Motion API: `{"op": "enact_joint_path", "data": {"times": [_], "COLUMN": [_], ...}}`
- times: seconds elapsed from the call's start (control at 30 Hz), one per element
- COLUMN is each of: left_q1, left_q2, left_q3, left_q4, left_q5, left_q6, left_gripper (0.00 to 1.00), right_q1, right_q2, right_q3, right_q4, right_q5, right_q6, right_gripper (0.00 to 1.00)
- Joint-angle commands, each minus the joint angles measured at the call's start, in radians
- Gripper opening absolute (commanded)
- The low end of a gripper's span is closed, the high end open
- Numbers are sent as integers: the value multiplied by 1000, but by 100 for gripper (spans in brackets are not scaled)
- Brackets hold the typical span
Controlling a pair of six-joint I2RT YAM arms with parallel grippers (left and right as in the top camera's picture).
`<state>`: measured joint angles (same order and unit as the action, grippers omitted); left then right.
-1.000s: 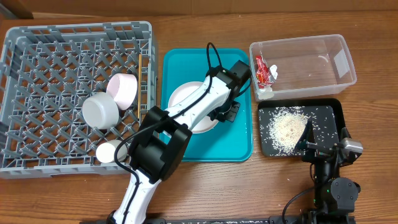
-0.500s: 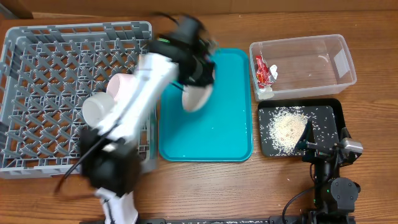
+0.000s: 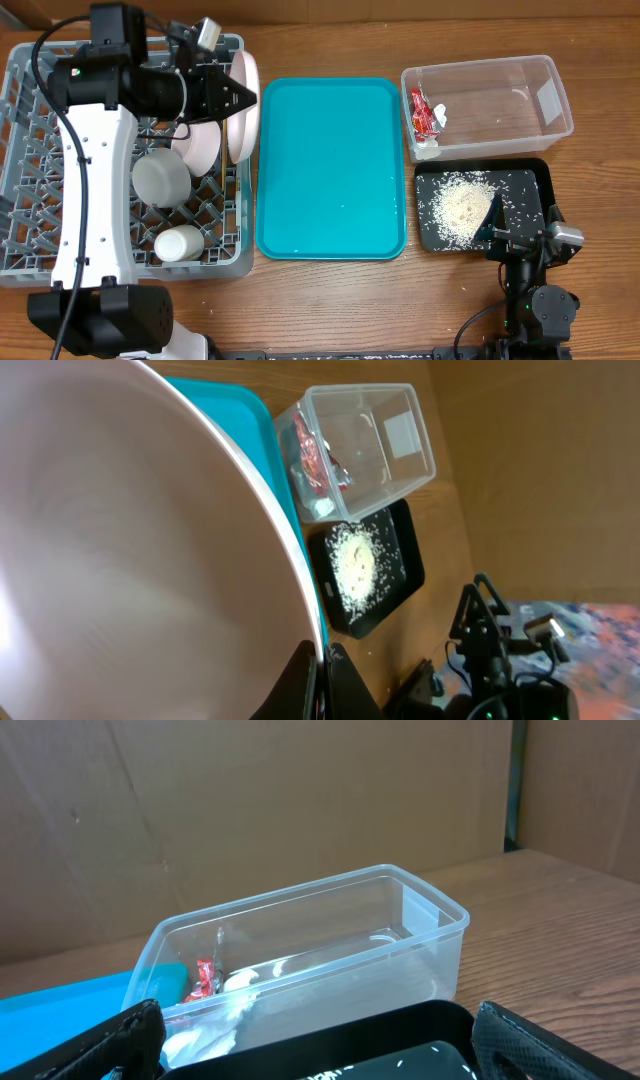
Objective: Sort waste into correct bins and load items into the dishwasher
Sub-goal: 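Lift the white plate and carry it over the rack, then stand the plate upright in the rack and open the left gripper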
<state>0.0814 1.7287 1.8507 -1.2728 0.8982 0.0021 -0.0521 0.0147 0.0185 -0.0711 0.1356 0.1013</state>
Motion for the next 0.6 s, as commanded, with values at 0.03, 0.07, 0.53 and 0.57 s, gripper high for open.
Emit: {"op": "enact_joint_path", "data": {"times": [0.03,0.07,0.53,0.57], "left_q1": [43,48,56,56], "left_q2": [5,5,7,7], "left_q3": [-16,-16,-79,-89], "left_q4": [-26,-33,-79,-72], "left_q5": [101,100,64,63], "left_q6": [126,138,257,258], "left_gripper": [4,4,4,4], "right_q1": [-5,-5,-5,-5], "right_q2": [-12,-12,-12,-12], "right_q3": [-11,-11,-11,-11], "right_q4": [6,6,6,6], "right_q5": [5,5,5,5], "right_q6": [2,2,2,2], "right_gripper": [100,100,100,100]}}
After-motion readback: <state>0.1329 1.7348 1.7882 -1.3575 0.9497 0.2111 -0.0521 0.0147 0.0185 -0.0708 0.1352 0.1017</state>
